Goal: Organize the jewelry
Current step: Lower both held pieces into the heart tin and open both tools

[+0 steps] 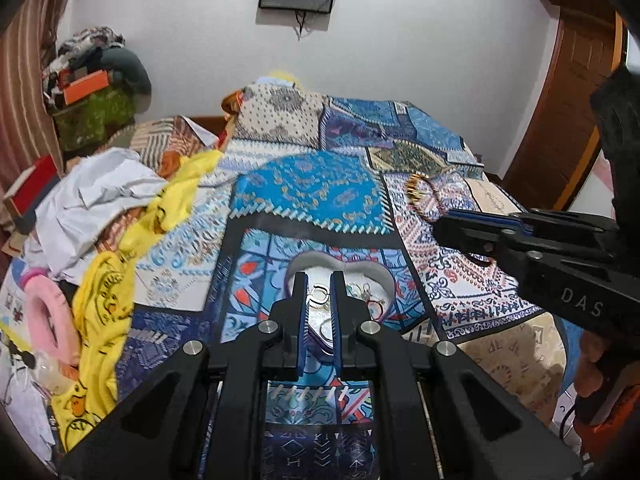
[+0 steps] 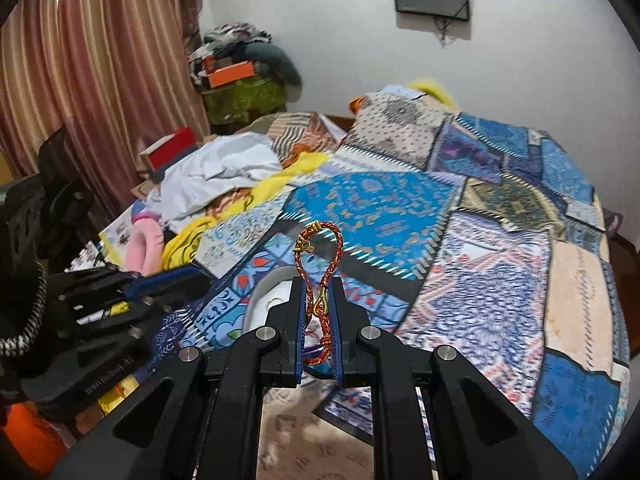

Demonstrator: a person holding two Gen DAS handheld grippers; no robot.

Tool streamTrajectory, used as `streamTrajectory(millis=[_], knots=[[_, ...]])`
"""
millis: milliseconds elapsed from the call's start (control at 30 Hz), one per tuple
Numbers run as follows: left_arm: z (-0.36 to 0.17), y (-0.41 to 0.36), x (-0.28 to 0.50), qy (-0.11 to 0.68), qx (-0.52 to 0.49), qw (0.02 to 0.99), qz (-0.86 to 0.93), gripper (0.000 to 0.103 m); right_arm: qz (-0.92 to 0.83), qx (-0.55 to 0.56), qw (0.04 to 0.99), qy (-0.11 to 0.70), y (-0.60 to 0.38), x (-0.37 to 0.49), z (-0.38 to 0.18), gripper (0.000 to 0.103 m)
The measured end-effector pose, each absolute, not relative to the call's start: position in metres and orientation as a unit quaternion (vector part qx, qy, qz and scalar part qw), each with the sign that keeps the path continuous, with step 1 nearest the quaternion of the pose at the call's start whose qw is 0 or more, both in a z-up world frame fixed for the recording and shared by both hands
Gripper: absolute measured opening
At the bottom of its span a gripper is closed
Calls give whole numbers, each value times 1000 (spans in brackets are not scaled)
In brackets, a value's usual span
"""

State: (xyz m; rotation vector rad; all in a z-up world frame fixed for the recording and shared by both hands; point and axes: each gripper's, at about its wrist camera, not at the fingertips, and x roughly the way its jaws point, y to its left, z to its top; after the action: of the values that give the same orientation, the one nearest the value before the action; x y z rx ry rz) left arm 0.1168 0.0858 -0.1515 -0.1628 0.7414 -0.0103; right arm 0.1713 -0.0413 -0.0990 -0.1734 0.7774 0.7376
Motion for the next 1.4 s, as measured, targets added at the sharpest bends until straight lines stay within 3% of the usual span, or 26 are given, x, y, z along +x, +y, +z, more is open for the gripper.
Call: streamTrajectory(millis=[767, 967, 1100, 1400], knots=[[-198, 90, 156, 419, -101, 902, -32, 9, 380, -108, 800, 452, -5, 200, -158, 10], [-190, 90, 154, 414, -96, 905, -28, 9, 385, -116, 790, 463, -2, 199, -164, 12], [-178, 96, 148, 405, -94, 910, -15, 10, 382, -112, 784, 476, -2, 203, -165, 25], [-136, 105, 124, 363, -84, 928, 12, 10, 374, -82, 813, 438, -19, 195, -127, 26]])
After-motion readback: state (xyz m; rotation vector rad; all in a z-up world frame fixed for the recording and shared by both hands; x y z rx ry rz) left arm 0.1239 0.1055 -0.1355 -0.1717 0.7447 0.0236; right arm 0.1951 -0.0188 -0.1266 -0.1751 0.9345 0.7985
